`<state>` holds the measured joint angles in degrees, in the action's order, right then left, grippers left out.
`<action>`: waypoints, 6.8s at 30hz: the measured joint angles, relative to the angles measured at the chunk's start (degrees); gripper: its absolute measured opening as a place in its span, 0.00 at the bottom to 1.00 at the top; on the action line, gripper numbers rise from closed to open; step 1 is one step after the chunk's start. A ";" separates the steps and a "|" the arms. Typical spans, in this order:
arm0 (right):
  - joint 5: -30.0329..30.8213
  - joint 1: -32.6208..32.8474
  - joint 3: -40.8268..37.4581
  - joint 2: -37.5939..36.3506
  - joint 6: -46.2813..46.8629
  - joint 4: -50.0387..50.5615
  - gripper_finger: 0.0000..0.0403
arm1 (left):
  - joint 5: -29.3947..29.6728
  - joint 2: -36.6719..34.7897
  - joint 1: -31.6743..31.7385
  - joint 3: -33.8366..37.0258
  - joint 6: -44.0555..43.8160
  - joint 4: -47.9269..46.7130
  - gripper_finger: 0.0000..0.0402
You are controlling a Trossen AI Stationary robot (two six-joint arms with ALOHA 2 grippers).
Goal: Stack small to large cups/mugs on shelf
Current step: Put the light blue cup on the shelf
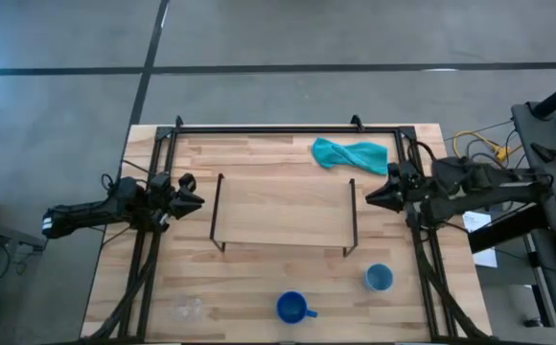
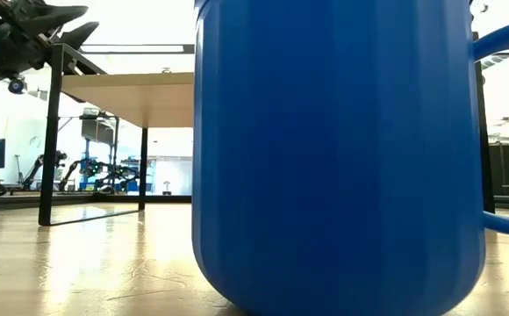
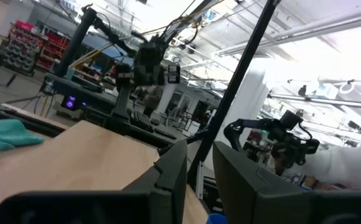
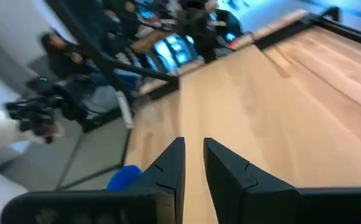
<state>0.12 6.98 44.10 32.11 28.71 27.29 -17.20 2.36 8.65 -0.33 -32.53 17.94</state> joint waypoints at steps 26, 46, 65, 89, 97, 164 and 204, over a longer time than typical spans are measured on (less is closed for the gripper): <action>-0.02 0.00 27.15 20.67 -0.75 20.69 0.13 | -0.51 34.91 -0.01 -61.93 28.37 -42.63 0.16; -3.45 0.01 27.80 20.49 -1.21 22.17 0.13 | 1.30 58.73 0.01 -76.93 32.84 -50.31 0.16; -27.50 0.66 28.52 26.35 15.27 46.46 0.14 | 0.93 62.33 0.01 -85.49 31.40 -48.52 0.16; -33.00 1.11 25.02 38.03 4.50 61.91 0.14 | -0.73 59.75 -0.03 -85.56 31.92 -48.52 0.16; -35.18 2.39 22.37 38.91 5.44 62.90 0.19 | -2.17 58.12 -0.03 -85.47 31.99 -48.96 0.16; -12.11 23.76 20.04 57.32 21.34 42.33 0.05 | -2.14 56.75 -0.05 -83.59 31.36 -49.89 0.16; 1.37 6.36 66.28 61.87 7.03 62.70 0.02 | -0.14 59.24 -0.03 -83.59 28.06 -46.32 0.16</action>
<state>1.49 13.35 110.38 93.97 35.75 90.00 -17.34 61.60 8.62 -83.92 -4.47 -28.38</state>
